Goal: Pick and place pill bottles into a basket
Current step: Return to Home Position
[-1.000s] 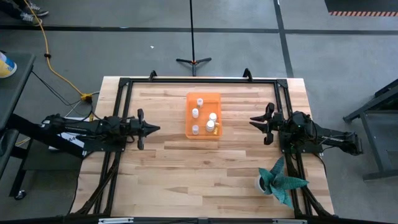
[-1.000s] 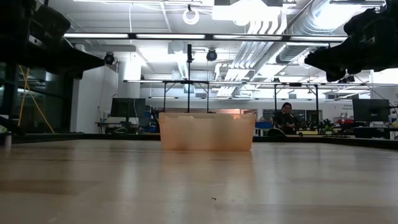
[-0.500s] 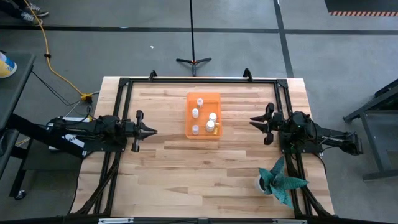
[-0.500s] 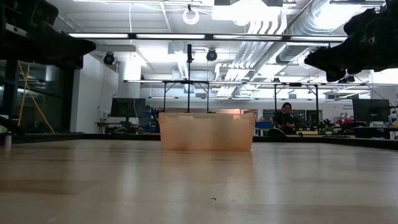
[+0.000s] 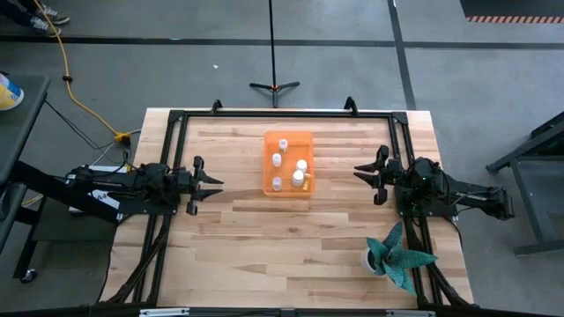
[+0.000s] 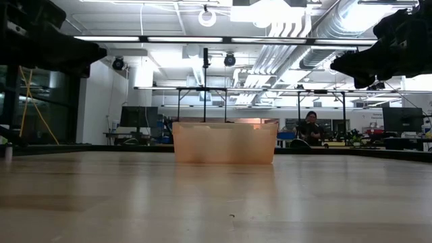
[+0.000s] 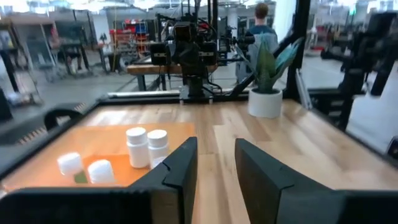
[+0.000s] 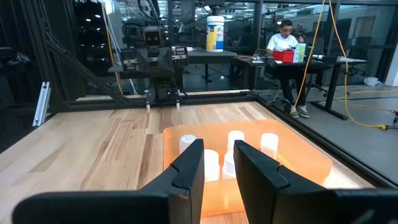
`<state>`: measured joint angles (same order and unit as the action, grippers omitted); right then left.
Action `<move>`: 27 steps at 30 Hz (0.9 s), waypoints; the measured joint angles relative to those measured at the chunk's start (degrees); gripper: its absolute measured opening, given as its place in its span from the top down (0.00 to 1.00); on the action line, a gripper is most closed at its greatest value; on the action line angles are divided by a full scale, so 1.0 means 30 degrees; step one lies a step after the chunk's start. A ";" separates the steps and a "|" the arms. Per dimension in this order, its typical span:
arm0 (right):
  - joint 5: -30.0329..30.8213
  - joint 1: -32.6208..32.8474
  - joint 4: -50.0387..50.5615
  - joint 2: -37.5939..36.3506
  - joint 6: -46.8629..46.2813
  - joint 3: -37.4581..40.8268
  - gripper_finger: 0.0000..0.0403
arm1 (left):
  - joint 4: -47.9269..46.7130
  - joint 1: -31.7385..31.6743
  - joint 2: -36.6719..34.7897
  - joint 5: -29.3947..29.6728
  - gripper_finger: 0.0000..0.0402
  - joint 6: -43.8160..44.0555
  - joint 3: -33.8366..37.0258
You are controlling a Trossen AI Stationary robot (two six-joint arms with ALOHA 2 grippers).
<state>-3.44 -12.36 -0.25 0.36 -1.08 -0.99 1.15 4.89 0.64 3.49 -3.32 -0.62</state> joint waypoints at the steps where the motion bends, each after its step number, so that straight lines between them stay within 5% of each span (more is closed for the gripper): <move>1: 0.0000 0.0000 0.0000 0.0000 0.0001 0.0000 0.81 | 0.0000 0.0000 0.0000 -0.0006 0.64 0.0575 0.0000; 27: 0.0015 0.0005 0.0000 0.0000 0.0007 0.0015 0.81 | -0.0015 0.0000 0.0000 -0.0007 0.66 0.1206 -0.0007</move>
<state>-3.40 -12.34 -0.25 0.36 -1.06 -0.95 1.10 4.89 0.64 3.46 0.30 -0.64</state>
